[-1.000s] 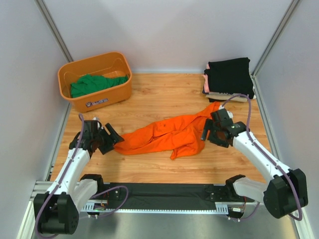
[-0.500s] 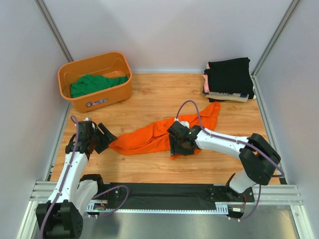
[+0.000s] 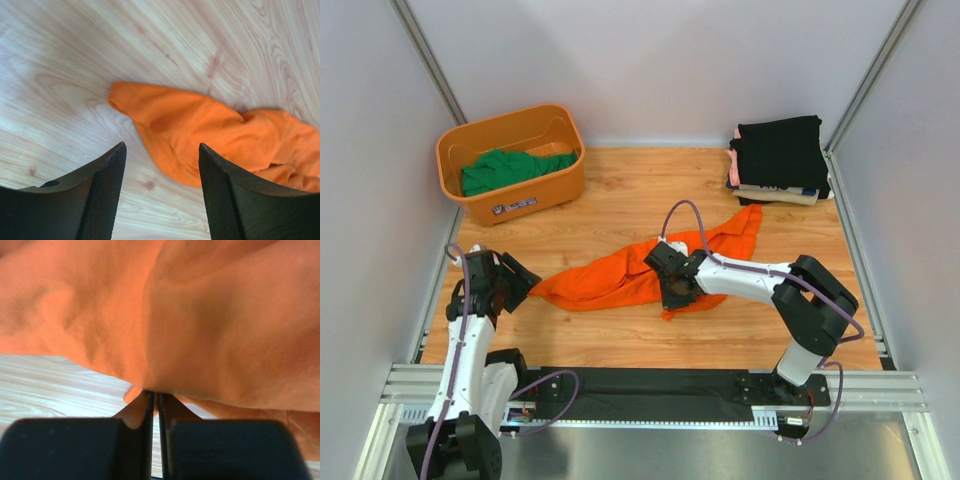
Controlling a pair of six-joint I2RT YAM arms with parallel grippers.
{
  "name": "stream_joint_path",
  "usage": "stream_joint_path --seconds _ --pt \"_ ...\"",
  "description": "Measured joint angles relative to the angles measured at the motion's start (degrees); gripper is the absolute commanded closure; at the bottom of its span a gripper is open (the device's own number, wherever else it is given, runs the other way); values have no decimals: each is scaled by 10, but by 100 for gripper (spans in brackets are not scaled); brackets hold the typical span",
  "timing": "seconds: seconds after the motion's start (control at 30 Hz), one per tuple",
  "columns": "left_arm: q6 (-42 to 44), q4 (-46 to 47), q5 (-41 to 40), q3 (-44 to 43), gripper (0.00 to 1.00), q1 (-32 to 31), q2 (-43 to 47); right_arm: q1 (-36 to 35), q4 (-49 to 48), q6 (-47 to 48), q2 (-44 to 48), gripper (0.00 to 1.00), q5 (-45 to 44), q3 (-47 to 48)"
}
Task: Fold and stack the t-shirts
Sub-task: Flatten the tshirt out
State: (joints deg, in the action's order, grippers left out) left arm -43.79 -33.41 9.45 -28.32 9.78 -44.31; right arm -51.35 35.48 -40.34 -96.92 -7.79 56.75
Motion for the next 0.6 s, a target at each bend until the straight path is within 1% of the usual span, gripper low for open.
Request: stream_joint_path --seconds 0.1,0.2,0.27,0.37,0.47,0.6 --pt "-9 1 -13 19 33 7 19 -3 -13 0 2 100 1 -4" --pt "-16 5 -21 36 33 8 19 -3 -31 -1 35 100 -3 -40" --pt "-20 12 -23 48 33 8 10 -3 -22 -1 71 100 -9 -72" --pt "-25 33 -26 70 34 8 -13 -2 10 -1 124 100 -18 -97" --pt "-30 58 -31 85 35 8 -43 -1 25 0 169 100 -22 -101" --pt "-34 120 -29 79 38 9 -94 -1 28 1 193 100 -22 -103"
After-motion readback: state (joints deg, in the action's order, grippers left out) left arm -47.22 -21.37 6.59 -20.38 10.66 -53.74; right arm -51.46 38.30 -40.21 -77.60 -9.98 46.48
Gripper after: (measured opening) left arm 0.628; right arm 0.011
